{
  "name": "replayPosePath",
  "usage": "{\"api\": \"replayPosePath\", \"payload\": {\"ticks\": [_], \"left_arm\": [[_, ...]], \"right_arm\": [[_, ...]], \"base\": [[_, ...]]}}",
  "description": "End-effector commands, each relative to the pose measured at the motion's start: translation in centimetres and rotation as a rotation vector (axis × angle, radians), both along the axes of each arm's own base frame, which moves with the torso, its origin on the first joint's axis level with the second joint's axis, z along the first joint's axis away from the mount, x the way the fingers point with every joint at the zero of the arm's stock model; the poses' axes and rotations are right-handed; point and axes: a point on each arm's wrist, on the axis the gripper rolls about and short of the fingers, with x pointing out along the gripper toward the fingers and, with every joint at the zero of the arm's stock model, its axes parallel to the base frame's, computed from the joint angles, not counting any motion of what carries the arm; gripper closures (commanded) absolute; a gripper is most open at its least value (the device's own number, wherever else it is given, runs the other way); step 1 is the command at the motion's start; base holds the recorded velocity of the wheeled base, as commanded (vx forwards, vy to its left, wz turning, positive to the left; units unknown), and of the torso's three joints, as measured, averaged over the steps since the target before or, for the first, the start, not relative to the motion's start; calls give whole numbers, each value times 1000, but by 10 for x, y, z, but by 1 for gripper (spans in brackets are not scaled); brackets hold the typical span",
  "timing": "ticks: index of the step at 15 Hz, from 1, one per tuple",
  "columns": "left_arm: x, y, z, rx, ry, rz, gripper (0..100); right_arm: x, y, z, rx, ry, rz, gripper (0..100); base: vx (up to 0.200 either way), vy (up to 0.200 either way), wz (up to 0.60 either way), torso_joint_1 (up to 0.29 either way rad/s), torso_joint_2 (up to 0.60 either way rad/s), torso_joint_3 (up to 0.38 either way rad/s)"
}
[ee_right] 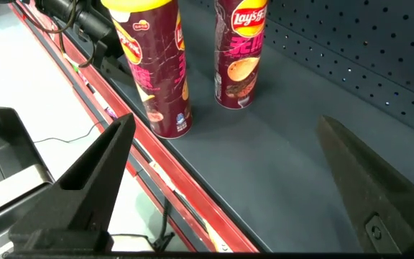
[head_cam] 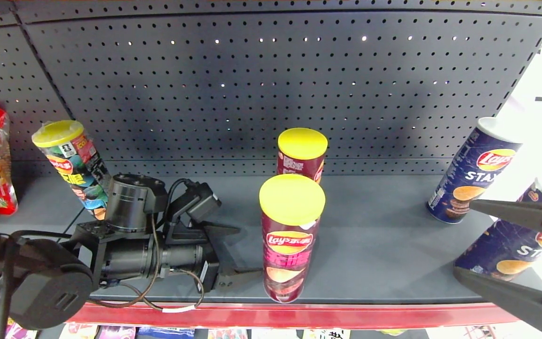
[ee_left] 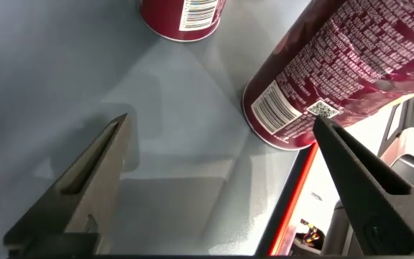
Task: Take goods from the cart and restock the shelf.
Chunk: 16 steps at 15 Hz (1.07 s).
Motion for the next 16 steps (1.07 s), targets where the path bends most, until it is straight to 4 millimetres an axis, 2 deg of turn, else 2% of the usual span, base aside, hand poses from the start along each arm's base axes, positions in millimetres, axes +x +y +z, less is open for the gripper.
{"api": "replayPosePath", "payload": {"ticks": [1, 16], "left_arm": [[0, 0, 0, 0, 0, 0, 0], [1, -3, -2, 1, 3, -8, 0]], "right_arm": [[0, 0, 0, -2, 0, 1, 0], [1, 1, 0, -3, 2, 1, 0]], "base": [[0, 0, 0, 0, 0, 0], [0, 0, 0, 0, 0, 0]]}}
